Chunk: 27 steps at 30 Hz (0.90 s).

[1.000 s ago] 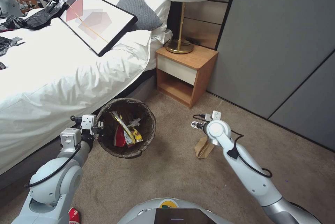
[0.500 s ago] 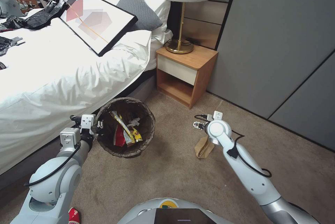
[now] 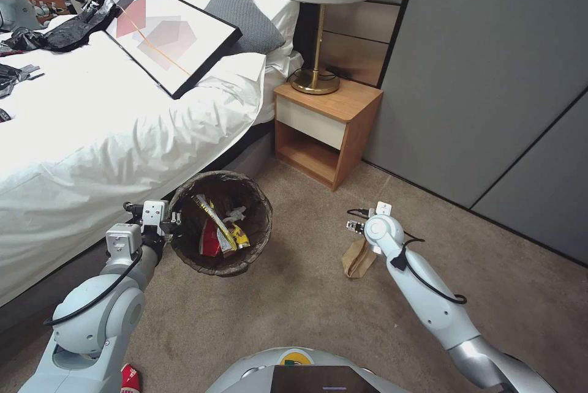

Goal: Pick up the trash bin, then pick up the garbage from the floor and place it into the trash bin.

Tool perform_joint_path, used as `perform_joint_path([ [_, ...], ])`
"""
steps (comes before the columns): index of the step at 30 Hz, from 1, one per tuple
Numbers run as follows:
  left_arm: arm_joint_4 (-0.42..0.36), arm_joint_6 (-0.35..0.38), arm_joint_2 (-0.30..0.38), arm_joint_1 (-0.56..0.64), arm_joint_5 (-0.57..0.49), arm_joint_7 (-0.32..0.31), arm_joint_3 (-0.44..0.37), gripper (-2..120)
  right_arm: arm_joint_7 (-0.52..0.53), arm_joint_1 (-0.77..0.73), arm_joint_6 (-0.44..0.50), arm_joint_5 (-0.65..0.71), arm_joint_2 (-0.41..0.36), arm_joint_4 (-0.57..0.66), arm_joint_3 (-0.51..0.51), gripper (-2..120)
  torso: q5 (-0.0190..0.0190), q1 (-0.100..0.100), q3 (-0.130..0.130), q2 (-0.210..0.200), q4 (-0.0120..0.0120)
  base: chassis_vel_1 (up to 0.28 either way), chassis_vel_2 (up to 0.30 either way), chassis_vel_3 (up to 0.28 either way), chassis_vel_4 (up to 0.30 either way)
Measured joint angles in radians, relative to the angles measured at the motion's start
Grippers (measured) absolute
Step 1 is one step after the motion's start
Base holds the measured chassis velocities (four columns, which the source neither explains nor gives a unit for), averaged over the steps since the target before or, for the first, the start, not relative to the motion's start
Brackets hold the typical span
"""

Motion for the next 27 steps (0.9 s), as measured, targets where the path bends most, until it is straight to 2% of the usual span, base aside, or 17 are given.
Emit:
perform_joint_path([
  [13, 0.000, 0.000, 0.000, -0.002, -0.003, -0.001, -0.004, 0, -0.115, 0.041, 0.020, -0.121, 0.063, -0.197, -0.011, 100, -0.0002, 0.000, 0.000, 0.000, -0.0002, 0.000, 0.000, 0.000, 0.000],
  [19, 0.003, 0.000, 0.006, -0.003, -0.004, -0.001, -0.013, 0, -0.134, -0.002, 0.016, -0.139, 0.066, -0.206, 0.000, 99, -0.0001, 0.000, 0.000, 0.000, -0.0005, 0.000, 0.000, 0.000, 0.000],
  [22, 0.005, 0.000, 0.005, -0.006, -0.004, -0.001, -0.007, 0, -0.140, -0.013, 0.014, -0.142, 0.068, -0.212, 0.013, 86, -0.0001, 0.000, 0.000, 0.000, -0.0004, 0.000, 0.000, 0.000, 0.000],
  [23, 0.005, 0.000, 0.005, -0.006, -0.004, -0.001, -0.007, 0, -0.140, -0.013, 0.014, -0.142, 0.068, -0.212, 0.013, 86, -0.0001, 0.000, 0.000, 0.000, -0.0004, 0.000, 0.000, 0.000, 0.000],
  [25, 0.005, 0.000, 0.002, -0.007, -0.004, -0.002, -0.004, 0, -0.145, -0.020, 0.013, -0.143, 0.064, -0.213, 0.017, 75, -0.0001, 0.000, 0.000, 0.000, -0.0003, 0.000, 0.000, 0.000, 0.000],
  [27, 0.005, 0.000, 0.004, -0.007, -0.004, -0.002, -0.004, 0, -0.150, -0.023, 0.013, -0.144, 0.061, -0.213, 0.019, 68, -0.0002, 0.000, 0.000, 0.000, -0.0004, 0.000, 0.000, 0.000, 0.000],
])
